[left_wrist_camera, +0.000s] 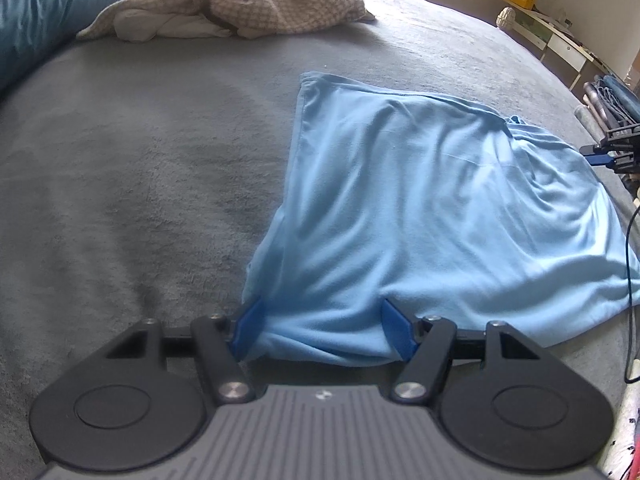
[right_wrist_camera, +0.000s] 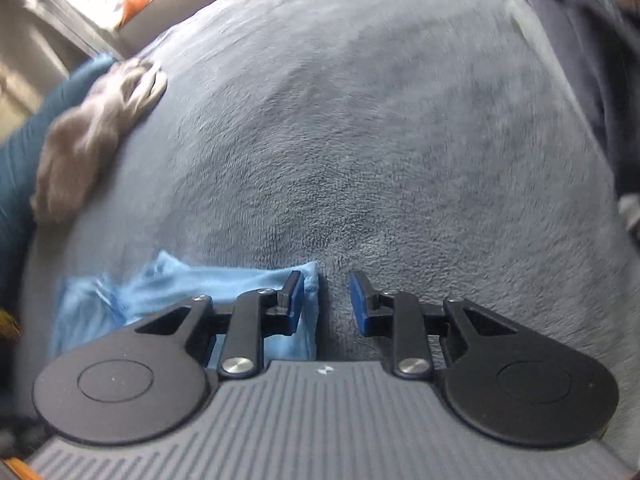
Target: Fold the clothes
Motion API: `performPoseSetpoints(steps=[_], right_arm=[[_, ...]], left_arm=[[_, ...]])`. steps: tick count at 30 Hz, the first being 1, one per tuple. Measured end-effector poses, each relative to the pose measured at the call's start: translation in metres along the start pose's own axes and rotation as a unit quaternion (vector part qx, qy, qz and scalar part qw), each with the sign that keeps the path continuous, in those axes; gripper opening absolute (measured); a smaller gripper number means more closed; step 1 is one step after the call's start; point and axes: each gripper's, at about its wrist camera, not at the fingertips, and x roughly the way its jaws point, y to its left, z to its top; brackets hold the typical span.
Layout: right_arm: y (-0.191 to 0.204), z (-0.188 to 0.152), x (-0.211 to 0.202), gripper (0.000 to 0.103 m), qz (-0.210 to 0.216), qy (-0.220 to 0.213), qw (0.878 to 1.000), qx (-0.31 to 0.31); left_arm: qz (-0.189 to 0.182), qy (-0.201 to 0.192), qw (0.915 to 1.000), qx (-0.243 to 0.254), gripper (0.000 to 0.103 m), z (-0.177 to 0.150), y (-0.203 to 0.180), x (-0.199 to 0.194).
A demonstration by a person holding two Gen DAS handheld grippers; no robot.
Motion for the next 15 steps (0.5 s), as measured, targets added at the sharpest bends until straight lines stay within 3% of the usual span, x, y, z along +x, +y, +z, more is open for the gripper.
performPoseSetpoints(steps=[4,12,14,15], right_arm=[[-0.003,-0.003,0.002,0.025,0.037,-0.005,0.999,0.019],[-0.003,-0.004,0.016,0.021,0.037,0.002,0.999,0.009],[-0.001,-0.004,0.016,0.005,0.043,-0.001,0.999,0.006],[0.003,-0.005,0.015,0.004,0.043,-0.005,0.999,-0.004]], left_arm=[[0.000,0.003,1.0000,0.000,0.067,0.000,0.000,0.003],[0.000,0.002,1.0000,0.000,0.067,0.000,0.000,0.005],[0.001,0.001,1.0000,-0.001,0.067,0.000,-0.001,0.004],[0.001,0.000,1.0000,-0.001,0.067,0.000,-0.001,0.004]])
